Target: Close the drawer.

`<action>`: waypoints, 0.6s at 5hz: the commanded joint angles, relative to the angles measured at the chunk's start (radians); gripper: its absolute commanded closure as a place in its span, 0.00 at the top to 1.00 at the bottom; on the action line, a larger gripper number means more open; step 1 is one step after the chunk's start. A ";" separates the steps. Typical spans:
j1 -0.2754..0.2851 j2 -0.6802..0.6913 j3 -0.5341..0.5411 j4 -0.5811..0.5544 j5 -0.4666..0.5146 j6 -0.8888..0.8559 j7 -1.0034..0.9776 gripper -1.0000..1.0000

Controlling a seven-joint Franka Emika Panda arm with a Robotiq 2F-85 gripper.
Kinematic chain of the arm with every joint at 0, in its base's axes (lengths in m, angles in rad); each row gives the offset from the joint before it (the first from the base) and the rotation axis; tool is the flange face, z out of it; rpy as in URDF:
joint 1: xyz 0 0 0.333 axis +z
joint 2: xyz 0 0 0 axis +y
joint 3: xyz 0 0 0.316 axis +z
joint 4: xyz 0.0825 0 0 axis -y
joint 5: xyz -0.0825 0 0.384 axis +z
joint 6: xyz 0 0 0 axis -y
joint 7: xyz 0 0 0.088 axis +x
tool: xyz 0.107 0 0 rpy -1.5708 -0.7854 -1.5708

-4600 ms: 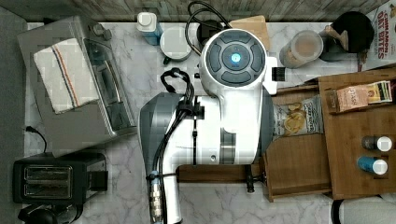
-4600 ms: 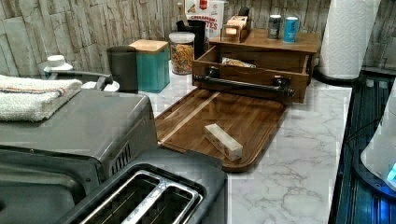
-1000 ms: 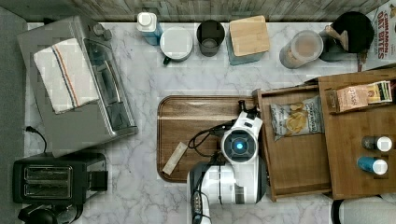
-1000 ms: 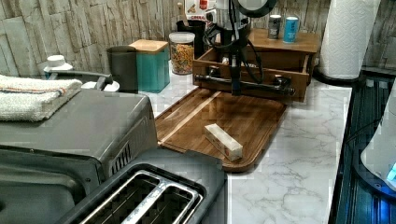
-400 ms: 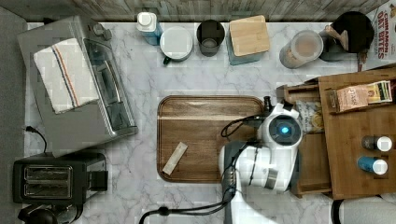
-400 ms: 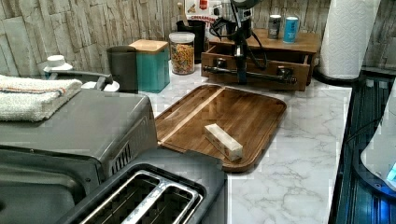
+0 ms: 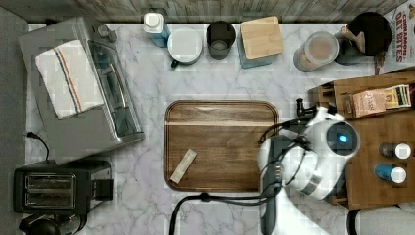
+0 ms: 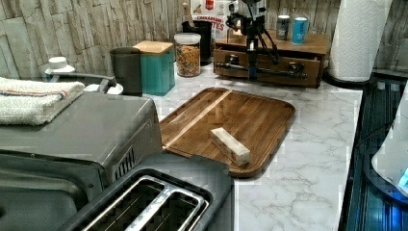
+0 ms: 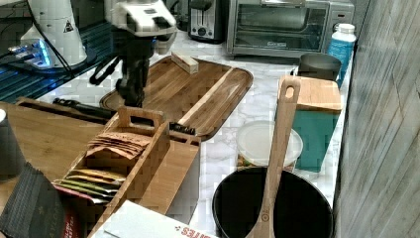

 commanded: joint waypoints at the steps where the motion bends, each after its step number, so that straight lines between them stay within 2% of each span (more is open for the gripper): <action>1: -0.178 0.101 -0.064 0.280 0.048 0.266 -0.179 0.00; 2: -0.132 0.038 -0.070 0.210 0.024 0.218 -0.144 0.00; 3: -0.132 0.038 -0.069 0.210 0.024 0.218 -0.144 0.00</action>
